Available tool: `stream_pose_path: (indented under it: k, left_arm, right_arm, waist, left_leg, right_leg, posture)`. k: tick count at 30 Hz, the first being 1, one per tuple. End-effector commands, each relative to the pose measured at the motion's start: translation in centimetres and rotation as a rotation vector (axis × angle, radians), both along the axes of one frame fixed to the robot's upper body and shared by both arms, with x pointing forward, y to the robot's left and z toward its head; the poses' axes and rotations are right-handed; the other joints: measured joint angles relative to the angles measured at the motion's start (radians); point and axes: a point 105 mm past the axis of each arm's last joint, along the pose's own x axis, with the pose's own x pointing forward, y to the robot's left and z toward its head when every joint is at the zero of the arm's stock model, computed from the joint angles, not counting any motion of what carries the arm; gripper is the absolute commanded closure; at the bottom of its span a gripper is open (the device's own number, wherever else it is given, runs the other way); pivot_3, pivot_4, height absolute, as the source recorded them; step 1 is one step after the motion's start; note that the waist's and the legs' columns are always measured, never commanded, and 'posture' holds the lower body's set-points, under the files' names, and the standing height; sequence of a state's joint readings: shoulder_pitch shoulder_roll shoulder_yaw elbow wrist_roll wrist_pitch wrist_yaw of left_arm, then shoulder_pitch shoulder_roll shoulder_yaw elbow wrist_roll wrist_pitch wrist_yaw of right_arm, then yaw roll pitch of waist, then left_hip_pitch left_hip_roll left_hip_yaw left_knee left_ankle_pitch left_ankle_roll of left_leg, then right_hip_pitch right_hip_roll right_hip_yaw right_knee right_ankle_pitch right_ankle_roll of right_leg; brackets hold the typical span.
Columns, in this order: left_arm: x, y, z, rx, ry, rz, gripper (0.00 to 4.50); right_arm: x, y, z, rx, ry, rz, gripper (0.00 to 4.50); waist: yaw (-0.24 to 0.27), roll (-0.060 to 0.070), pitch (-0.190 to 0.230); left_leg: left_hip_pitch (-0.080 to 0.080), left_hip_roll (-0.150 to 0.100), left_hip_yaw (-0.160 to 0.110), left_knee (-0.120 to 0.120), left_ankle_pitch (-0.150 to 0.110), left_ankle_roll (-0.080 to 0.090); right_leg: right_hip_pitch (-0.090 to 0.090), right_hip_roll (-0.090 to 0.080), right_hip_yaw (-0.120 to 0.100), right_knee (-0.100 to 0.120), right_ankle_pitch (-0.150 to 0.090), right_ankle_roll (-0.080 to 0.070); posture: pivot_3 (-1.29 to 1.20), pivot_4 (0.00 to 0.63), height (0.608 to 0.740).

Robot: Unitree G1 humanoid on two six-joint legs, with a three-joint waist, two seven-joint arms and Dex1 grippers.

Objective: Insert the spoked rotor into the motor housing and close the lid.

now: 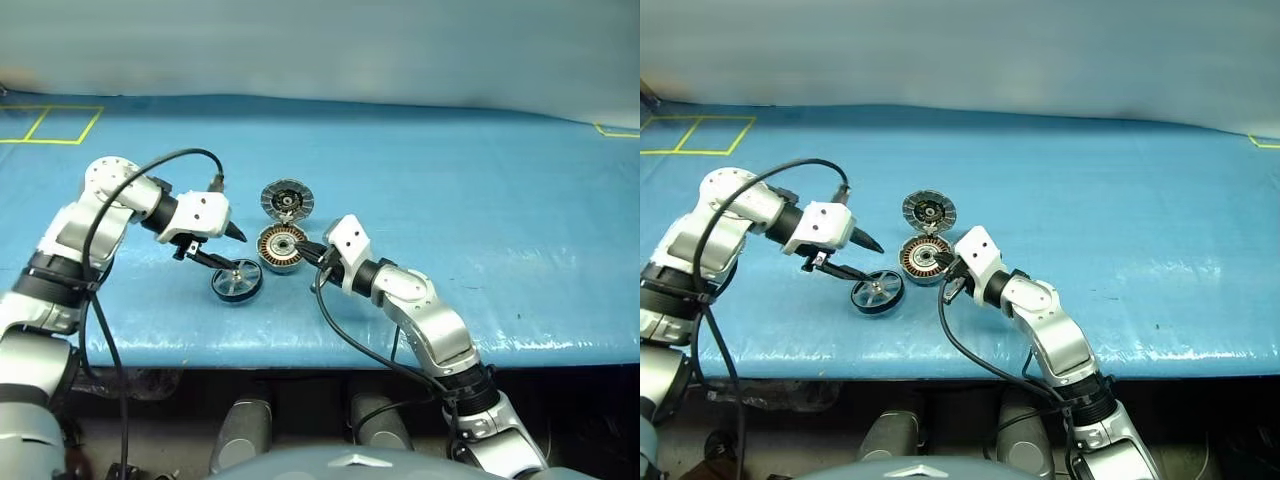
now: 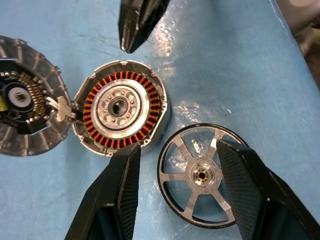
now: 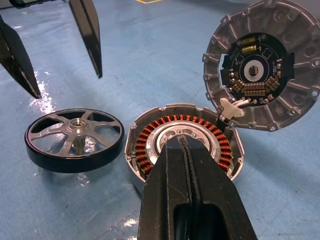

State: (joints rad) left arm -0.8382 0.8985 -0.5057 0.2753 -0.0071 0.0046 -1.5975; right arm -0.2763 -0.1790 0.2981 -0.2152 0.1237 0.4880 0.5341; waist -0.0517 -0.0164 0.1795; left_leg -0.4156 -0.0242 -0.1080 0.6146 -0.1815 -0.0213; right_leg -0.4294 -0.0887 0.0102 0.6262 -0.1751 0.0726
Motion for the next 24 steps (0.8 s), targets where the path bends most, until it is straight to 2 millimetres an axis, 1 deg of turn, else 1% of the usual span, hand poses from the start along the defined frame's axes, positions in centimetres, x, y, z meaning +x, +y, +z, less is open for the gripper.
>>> stream_pose_path:
  k: [1, 5, 9, 12, 16, 21, 24]
  left_arm:
    - [0.4, 1.1, 0.4, 0.198, -0.024, -0.062, 1.9]
    - [0.7, 2.0, 1.0, 0.41, -0.053, -0.133, 1.9]
    - [1.5, 0.8, 2.1, 0.502, -0.13, -0.201, 1.9]
    - [1.8, 0.3, 2.1, 0.528, -0.144, -0.208, 1.9]
    - [1.8, 0.4, 1.1, 0.568, -0.134, -0.21, 1.9]
    - [1.5, -0.6, 0.3, 0.509, -0.101, -0.202, 1.9]
    - [1.3, -0.6, -0.2, 0.503, -0.089, -0.203, 1.9]
  right_arm:
    - [-0.1, -0.1, 1.5, 0.023, -0.059, -0.011, 4.5]
    - [-0.1, -0.9, 1.7, 0.009, -0.064, -0.023, 4.5]
    - [-0.2, -1.6, 1.7, -0.037, -0.056, -0.013, 4.5]
    - [-0.1, -1.9, 2.0, -0.052, -0.059, -0.006, 4.5]
    - [0.1, -2.1, 2.6, -0.068, -0.071, -0.001, 4.5]
    - [-0.1, -2.1, 2.7, -0.09, -0.068, 0.019, 4.5]
    - [-0.2, -2.0, 2.6, -0.095, -0.064, 0.023, 4.5]
  waist:
    - [-0.001, -0.001, 0.0]
    - [-0.001, -0.002, 0.001]
    - [0.004, -0.002, 0.001]
    - [0.007, -0.002, 0.001]
    - [0.003, -0.002, 0.001]
    - [0.001, -0.002, 0.001]
    - [0.001, -0.002, 0.001]
  left_leg:
    - [-0.001, 0.0, 0.0, 0.0, 0.0, 0.0]
    - [-0.001, 0.0, -0.001, 0.001, 0.0, 0.0]
    - [-0.002, 0.0, -0.001, 0.001, 0.0, 0.0]
    - [-0.002, 0.0, -0.001, 0.002, 0.0, 0.0]
    - [-0.002, 0.0, -0.001, 0.002, 0.0, 0.0]
    - [-0.002, 0.0, -0.002, 0.002, 0.0, 0.0]
    - [-0.002, 0.0, -0.002, 0.004, 0.0, 0.001]
  right_leg:
    - [0.0, 0.0, 0.0, 0.0, 0.0, 0.0]
    - [0.0, 0.0, 0.0, 0.0, 0.0, 0.0]
    - [0.0, 0.0, 0.0, 0.0, -0.001, 0.001]
    - [0.0, 0.0, 0.0, 0.0, 0.0, 0.001]
    - [0.0, 0.001, 0.0, 0.001, 0.0, 0.001]
    - [0.0, 0.001, 0.0, 0.001, 0.0, 0.002]
    - [0.0, 0.001, 0.0, 0.001, 0.001, 0.003]
  posture:
    - [0.0, 0.15, 0.74]
    - [0.0, 0.15, 0.74]
    - [0.0, 0.15, 0.74]
    - [0.0, 0.15, 0.74]
    - [0.0, 0.15, 0.74]
    - [0.0, 0.15, 0.74]
    - [0.0, 0.15, 0.74]
